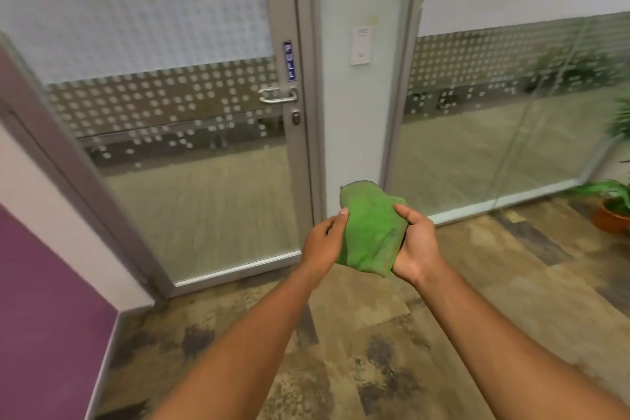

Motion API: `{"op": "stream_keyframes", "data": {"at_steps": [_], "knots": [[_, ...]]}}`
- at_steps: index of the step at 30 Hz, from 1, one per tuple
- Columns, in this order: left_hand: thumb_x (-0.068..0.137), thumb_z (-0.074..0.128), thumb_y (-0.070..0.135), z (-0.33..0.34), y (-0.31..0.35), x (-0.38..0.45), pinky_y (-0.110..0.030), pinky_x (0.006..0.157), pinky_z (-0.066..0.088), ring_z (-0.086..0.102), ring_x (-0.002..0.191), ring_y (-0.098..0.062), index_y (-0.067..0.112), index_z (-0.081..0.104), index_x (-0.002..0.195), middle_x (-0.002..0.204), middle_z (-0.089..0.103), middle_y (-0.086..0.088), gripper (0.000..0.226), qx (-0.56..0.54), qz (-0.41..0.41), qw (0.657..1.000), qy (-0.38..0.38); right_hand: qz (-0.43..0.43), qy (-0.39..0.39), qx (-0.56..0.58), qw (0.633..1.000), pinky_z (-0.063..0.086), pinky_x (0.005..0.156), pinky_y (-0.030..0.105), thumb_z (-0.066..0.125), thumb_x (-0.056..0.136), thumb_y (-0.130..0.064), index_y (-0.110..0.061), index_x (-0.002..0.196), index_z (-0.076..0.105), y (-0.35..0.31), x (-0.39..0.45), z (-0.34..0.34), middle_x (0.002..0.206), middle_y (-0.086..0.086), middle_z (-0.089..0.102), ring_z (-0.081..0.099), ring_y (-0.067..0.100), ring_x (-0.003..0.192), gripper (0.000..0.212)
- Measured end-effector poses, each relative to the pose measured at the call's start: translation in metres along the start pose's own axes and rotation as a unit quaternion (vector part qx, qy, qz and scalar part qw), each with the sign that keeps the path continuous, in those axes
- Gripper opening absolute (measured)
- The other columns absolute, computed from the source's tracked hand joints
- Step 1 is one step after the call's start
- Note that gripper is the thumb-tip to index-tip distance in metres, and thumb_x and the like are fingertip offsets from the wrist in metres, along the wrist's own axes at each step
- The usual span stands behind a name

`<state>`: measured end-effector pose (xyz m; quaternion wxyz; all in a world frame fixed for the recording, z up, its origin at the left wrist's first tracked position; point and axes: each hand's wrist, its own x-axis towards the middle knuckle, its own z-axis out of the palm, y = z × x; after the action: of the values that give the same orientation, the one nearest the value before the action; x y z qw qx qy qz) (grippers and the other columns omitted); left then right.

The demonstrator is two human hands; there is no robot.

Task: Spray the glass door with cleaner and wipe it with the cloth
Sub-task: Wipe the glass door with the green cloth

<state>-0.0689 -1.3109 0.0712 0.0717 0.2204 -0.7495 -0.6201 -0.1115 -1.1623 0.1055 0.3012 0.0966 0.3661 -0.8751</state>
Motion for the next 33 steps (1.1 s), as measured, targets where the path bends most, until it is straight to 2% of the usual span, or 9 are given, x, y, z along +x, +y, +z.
{"op": "stream_keyframes", "data": {"at_steps": [2, 5, 8, 10, 14, 19, 25, 30, 33], "knots": [[0.084, 0.048, 0.082, -0.034, -0.007, 0.001, -0.031, 0.081, 0.050, 0.066, 0.086, -0.014, 0.024, 0.069, 0.079, 0.090, 0.072, 0.004, 0.061, -0.006, -0.005, 1.000, 0.003, 0.002, -0.009, 0.000, 1.000, 0.051, 0.095, 0.050, 0.043, 0.097, -0.031, -0.002, 0.125, 0.064, 0.023, 0.006, 0.023, 0.122, 0.022, 0.068, 0.067, 0.037, 0.109, 0.046], [0.063, 0.050, 0.098, -0.087, -0.022, 0.011, -0.033, 0.077, 0.047, 0.061, 0.081, -0.016, 0.023, 0.064, 0.081, 0.082, 0.064, -0.002, 0.078, -0.019, -0.012, 1.000, 0.015, 0.010, -0.022, -0.004, 1.000, 0.048, 0.101, 0.050, 0.043, 0.096, -0.032, -0.002, 0.122, 0.066, 0.059, 0.019, 0.061, 0.124, 0.022, 0.067, 0.066, 0.037, 0.110, 0.046], [0.092, 0.063, 0.057, -0.135, -0.022, 0.011, -0.030, 0.078, 0.050, 0.065, 0.087, -0.015, 0.013, 0.073, 0.092, 0.092, 0.073, -0.004, 0.044, -0.053, 0.012, 0.998, 0.016, 0.024, -0.035, -0.010, 0.999, 0.043, 0.108, 0.053, 0.045, 0.095, -0.033, -0.002, 0.131, 0.061, 0.090, 0.031, 0.093, 0.130, 0.022, 0.064, 0.060, 0.037, 0.122, 0.050], [0.096, 0.065, 0.038, -0.165, -0.029, 0.017, -0.024, 0.078, 0.050, 0.064, 0.090, -0.013, 0.011, 0.073, 0.106, 0.101, 0.073, -0.002, 0.030, -0.081, 0.015, 0.996, 0.028, 0.037, -0.040, -0.013, 0.998, 0.040, 0.110, 0.054, 0.046, 0.094, -0.033, -0.003, 0.135, 0.059, 0.108, 0.040, 0.112, 0.132, 0.021, 0.063, 0.057, 0.038, 0.127, 0.052], [0.095, 0.061, 0.053, -0.213, -0.031, 0.028, -0.028, 0.092, 0.054, 0.070, 0.104, -0.012, 0.022, 0.074, 0.112, 0.110, 0.076, 0.003, 0.038, -0.085, -0.045, 0.995, 0.012, 0.056, -0.050, -0.027, 0.997, 0.041, 0.109, 0.054, 0.047, 0.094, -0.033, -0.003, 0.134, 0.059, 0.135, 0.062, 0.146, 0.133, 0.022, 0.062, 0.058, 0.039, 0.125, 0.052], [0.085, 0.052, 0.077, -0.260, -0.039, 0.055, -0.033, 0.101, 0.049, 0.067, 0.114, -0.015, 0.020, 0.070, 0.127, 0.123, 0.073, 0.002, 0.073, -0.061, -0.120, 0.990, -0.031, 0.078, -0.070, -0.050, 0.993, 0.041, 0.109, 0.054, 0.047, 0.093, -0.034, -0.002, 0.133, 0.060, 0.158, 0.101, 0.190, 0.133, 0.022, 0.061, 0.058, 0.038, 0.124, 0.052], [0.093, 0.066, 0.049, -0.309, -0.044, 0.106, -0.032, 0.097, 0.056, 0.075, 0.102, -0.019, 0.010, 0.076, 0.103, 0.106, 0.079, -0.009, 0.041, -0.172, -0.105, 0.980, -0.011, 0.116, -0.103, -0.055, 0.986, 0.037, 0.113, 0.055, 0.047, 0.093, -0.035, 0.000, 0.138, 0.055, 0.174, 0.164, 0.234, 0.139, 0.024, 0.056, 0.052, 0.039, 0.132, 0.058], [0.092, 0.072, 0.027, -0.346, -0.041, 0.153, -0.034, 0.082, 0.059, 0.074, 0.086, -0.017, 0.015, 0.067, 0.108, 0.101, 0.078, -0.007, 0.021, -0.224, -0.078, 0.971, 0.040, 0.147, -0.127, -0.064, 0.979, 0.038, 0.112, 0.055, 0.044, 0.094, -0.036, 0.001, 0.135, 0.057, 0.183, 0.213, 0.271, 0.136, 0.025, 0.058, 0.052, 0.041, 0.131, 0.057], [0.091, 0.074, 0.019, -0.369, -0.042, 0.174, -0.034, 0.079, 0.058, 0.071, 0.088, -0.019, 0.017, 0.062, 0.112, 0.114, 0.072, -0.009, 0.025, -0.201, -0.068, 0.974, 0.077, 0.150, -0.132, -0.065, 0.978, 0.040, 0.110, 0.054, 0.044, 0.094, -0.036, 0.002, 0.134, 0.057, 0.192, 0.235, 0.289, 0.134, 0.026, 0.060, 0.053, 0.040, 0.129, 0.057]]}}
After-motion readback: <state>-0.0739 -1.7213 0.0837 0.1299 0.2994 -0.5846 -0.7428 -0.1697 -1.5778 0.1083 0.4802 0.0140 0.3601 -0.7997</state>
